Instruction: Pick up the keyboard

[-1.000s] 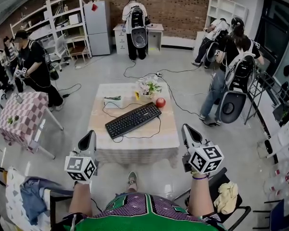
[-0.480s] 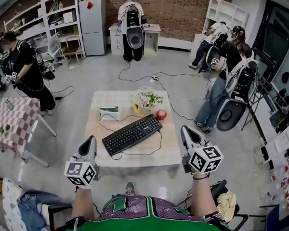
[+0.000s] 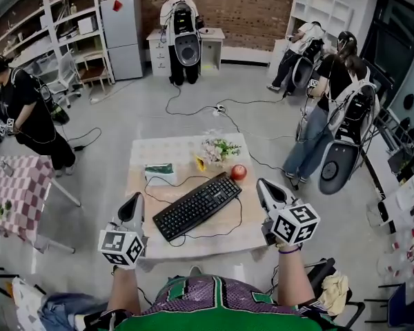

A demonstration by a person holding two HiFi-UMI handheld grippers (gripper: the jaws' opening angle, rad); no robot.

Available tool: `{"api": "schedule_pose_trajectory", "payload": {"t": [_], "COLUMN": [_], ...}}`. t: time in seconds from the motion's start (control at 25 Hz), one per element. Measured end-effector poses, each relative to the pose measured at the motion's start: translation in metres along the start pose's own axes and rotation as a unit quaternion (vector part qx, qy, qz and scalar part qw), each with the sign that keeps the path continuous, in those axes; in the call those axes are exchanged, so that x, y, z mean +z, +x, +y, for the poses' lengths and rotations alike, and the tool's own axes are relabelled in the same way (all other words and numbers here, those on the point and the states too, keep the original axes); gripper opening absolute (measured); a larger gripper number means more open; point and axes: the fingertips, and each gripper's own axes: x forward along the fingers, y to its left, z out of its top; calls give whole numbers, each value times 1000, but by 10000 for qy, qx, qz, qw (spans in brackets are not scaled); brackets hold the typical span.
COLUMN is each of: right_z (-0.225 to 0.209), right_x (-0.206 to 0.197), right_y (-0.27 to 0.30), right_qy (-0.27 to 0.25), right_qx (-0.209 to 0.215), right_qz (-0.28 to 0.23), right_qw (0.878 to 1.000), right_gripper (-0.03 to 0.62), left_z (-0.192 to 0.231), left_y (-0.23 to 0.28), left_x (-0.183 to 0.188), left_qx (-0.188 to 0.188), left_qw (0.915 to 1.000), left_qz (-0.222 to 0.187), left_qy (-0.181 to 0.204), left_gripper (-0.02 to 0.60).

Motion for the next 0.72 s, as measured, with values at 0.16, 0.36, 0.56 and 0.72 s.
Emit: {"api": "schedule_pose_trajectory", "payload": {"t": [0.16, 0.36, 0.56, 0.72], "right_z": [-6, -10, -9, -15], "right_x": [0, 3, -1, -5], "right_y": [28, 53, 66, 70], "right_qy": [24, -4, 52, 97], "right_qx": [-84, -213, -356, -437], "right_qz": [44, 16, -14, 28], "right_qw": [10000, 9998, 9994, 9990], "right_gripper": [-1, -1, 0, 0], "left_z": [16, 34, 45, 45], "left_y": [23, 49, 66, 74], "left_x": [-2, -3, -7, -12], "left_qx": [-77, -271, -421, -502], "left_qw": [10000, 9995, 9990, 9986], "left_qz": [41, -19, 22, 70], "left_qy": [40, -167, -120, -127], "left_gripper": [18, 18, 18, 18]}}
